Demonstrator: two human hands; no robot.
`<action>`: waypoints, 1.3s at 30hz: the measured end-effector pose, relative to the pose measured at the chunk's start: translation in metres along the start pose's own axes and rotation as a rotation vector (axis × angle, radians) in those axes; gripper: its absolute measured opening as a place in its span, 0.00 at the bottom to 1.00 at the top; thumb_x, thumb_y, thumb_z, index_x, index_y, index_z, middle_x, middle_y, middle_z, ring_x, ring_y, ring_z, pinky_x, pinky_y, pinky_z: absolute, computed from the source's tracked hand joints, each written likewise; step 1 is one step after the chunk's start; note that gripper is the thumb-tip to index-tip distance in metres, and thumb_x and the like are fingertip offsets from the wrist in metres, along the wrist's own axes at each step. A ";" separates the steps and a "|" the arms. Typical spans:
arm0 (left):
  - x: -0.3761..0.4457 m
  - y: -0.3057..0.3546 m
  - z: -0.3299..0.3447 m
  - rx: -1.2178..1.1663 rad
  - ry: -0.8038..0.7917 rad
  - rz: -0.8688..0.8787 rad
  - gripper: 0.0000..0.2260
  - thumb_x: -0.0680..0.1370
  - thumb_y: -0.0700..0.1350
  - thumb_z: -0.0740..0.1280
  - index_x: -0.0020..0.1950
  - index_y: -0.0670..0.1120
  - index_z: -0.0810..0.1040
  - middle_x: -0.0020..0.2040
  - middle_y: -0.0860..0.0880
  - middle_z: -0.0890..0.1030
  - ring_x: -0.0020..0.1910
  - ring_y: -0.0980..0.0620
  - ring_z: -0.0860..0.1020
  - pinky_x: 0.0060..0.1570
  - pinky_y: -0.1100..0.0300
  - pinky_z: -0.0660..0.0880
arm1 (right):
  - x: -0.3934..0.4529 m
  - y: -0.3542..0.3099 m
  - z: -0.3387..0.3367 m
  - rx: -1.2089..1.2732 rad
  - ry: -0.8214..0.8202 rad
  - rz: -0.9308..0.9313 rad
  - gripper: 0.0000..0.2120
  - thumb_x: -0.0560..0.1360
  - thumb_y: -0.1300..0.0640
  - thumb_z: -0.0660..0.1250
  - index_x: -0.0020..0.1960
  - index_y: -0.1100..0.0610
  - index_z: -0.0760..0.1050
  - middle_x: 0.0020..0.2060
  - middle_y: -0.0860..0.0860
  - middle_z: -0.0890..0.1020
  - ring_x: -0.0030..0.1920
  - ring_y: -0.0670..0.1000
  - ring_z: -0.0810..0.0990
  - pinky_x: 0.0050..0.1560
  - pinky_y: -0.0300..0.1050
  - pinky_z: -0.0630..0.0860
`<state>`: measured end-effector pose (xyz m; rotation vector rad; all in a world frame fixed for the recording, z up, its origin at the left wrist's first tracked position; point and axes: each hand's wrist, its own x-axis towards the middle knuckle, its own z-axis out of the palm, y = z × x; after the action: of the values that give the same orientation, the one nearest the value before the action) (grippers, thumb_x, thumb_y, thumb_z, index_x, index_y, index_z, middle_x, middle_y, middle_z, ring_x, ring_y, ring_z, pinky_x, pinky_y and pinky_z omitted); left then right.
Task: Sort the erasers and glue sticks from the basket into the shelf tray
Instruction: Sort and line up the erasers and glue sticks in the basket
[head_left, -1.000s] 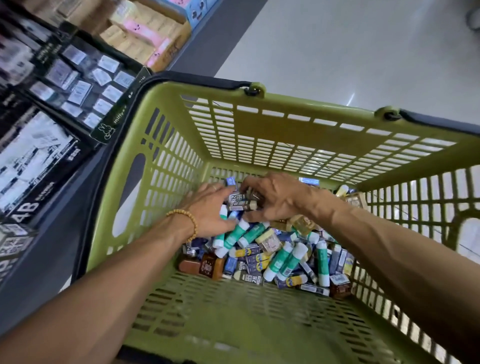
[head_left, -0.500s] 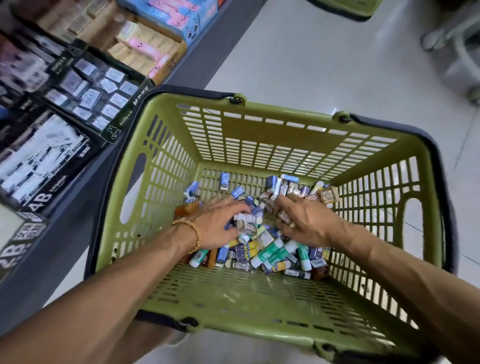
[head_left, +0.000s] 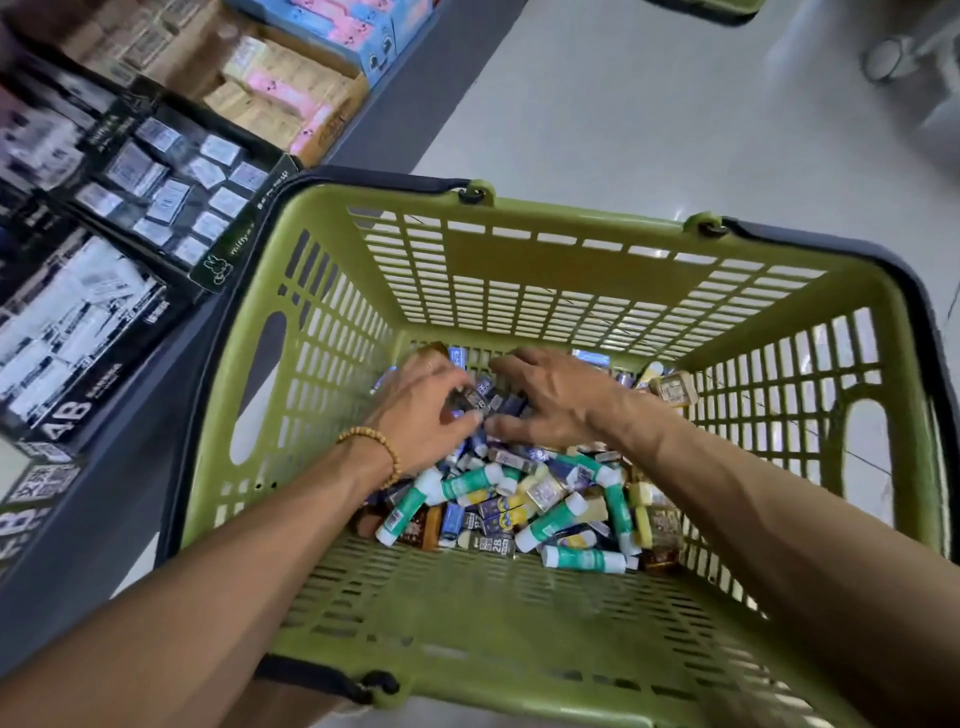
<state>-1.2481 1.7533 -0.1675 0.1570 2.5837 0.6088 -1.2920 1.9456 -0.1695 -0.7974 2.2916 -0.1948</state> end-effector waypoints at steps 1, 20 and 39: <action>0.007 -0.002 -0.001 0.033 0.033 -0.032 0.22 0.77 0.54 0.67 0.70 0.53 0.70 0.67 0.50 0.69 0.68 0.49 0.64 0.69 0.50 0.64 | 0.008 0.000 0.002 -0.010 -0.040 0.004 0.40 0.75 0.27 0.53 0.79 0.50 0.56 0.73 0.57 0.66 0.69 0.59 0.68 0.68 0.61 0.69; -0.037 0.019 0.007 -0.009 -0.464 0.103 0.16 0.77 0.55 0.67 0.63 0.52 0.74 0.51 0.53 0.70 0.52 0.50 0.73 0.48 0.60 0.68 | -0.063 -0.010 0.031 -0.098 -0.022 -0.087 0.14 0.72 0.49 0.62 0.55 0.49 0.64 0.37 0.48 0.76 0.48 0.52 0.68 0.59 0.53 0.66; 0.021 -0.001 0.015 0.013 -0.019 -0.102 0.33 0.74 0.55 0.70 0.76 0.52 0.61 0.72 0.48 0.64 0.69 0.49 0.66 0.63 0.57 0.69 | -0.008 0.009 0.018 -0.027 0.158 0.096 0.19 0.77 0.45 0.66 0.66 0.48 0.75 0.62 0.51 0.74 0.63 0.53 0.70 0.63 0.55 0.68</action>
<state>-1.2595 1.7630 -0.1882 0.0347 2.5596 0.5509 -1.2801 1.9594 -0.1815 -0.7057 2.4795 -0.1893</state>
